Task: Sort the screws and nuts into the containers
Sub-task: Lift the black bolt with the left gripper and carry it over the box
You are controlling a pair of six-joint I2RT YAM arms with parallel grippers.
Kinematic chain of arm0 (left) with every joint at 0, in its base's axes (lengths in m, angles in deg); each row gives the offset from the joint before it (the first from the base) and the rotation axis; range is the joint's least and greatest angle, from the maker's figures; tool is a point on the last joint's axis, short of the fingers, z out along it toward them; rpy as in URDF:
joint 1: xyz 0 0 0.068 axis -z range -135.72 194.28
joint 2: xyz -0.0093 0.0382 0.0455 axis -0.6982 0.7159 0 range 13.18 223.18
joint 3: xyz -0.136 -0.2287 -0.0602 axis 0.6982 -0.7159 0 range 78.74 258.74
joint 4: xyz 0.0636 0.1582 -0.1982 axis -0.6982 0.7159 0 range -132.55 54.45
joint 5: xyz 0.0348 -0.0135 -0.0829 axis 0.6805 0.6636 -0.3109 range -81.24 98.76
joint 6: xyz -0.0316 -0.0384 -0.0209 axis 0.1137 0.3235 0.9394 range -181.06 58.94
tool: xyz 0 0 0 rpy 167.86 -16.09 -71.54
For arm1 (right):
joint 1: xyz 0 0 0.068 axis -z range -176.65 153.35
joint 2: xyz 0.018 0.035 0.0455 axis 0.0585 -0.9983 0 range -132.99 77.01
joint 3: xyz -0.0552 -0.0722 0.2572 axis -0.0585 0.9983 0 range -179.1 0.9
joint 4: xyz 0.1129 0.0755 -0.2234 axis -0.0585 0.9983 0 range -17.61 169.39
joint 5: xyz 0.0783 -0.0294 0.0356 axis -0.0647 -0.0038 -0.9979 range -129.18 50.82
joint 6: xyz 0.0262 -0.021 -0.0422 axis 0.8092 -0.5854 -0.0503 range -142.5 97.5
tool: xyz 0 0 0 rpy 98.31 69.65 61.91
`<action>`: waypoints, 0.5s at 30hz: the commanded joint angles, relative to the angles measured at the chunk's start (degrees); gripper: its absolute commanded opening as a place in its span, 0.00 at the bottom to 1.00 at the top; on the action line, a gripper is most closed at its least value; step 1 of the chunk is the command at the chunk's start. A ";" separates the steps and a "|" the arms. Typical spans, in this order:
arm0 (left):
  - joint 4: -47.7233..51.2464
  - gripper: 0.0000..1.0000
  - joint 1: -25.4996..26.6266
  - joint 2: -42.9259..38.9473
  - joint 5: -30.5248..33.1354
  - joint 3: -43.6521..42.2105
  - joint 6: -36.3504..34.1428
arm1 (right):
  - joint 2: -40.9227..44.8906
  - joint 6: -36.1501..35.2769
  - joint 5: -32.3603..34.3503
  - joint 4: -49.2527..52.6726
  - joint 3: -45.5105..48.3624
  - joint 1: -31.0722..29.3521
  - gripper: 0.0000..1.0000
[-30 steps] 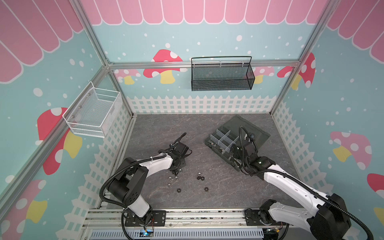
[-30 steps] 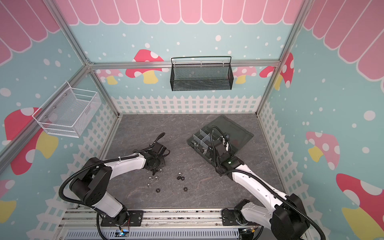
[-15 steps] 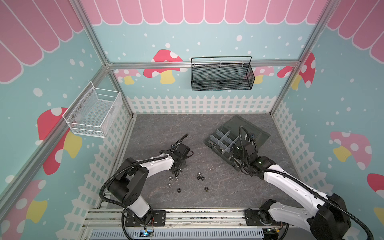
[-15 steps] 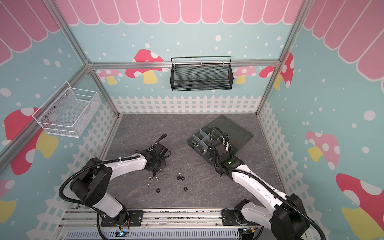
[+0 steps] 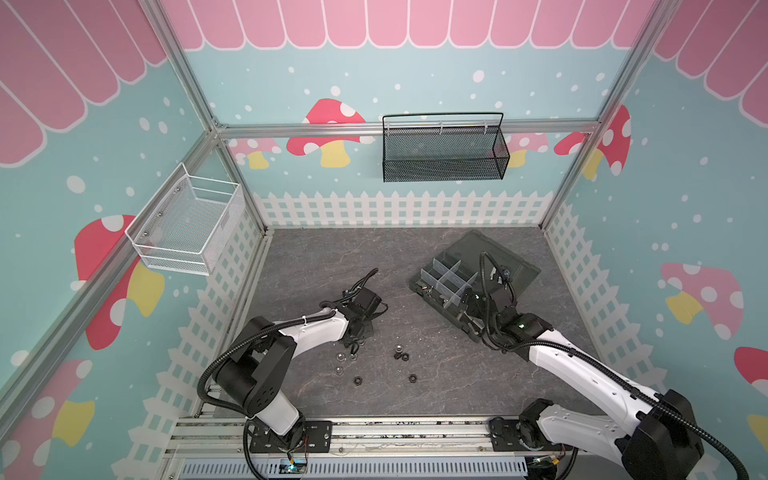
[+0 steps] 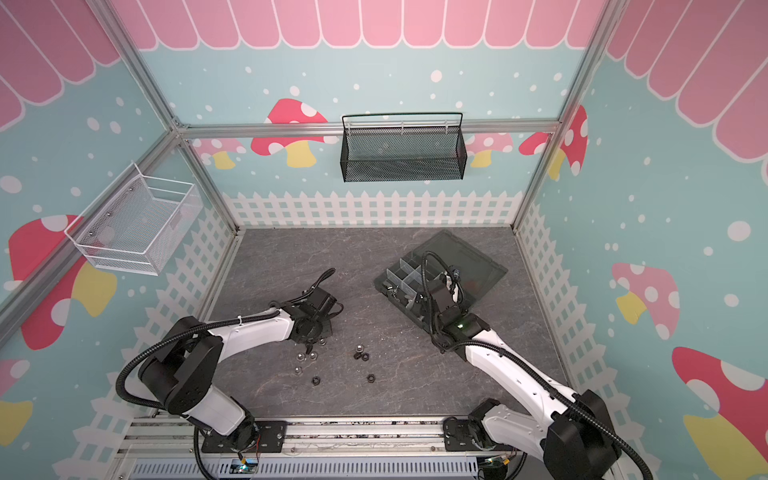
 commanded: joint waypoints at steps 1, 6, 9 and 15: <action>-0.67 0.19 0.73 -2.14 0.66 3.28 -1.79 | 0.93 1.37 1.35 0.44 0.05 0.35 0.98; -2.14 0.19 2.29 1.43 -0.55 12.32 -5.78 | 0.93 1.48 1.30 0.44 -0.06 0.36 0.98; -2.75 0.19 3.46 5.39 -0.94 19.06 -7.88 | 1.01 1.32 1.06 0.49 -0.16 0.36 0.98; -4.90 0.19 4.95 15.25 -3.52 33.42 -10.51 | 1.27 1.45 0.67 0.69 -0.26 0.34 0.98</action>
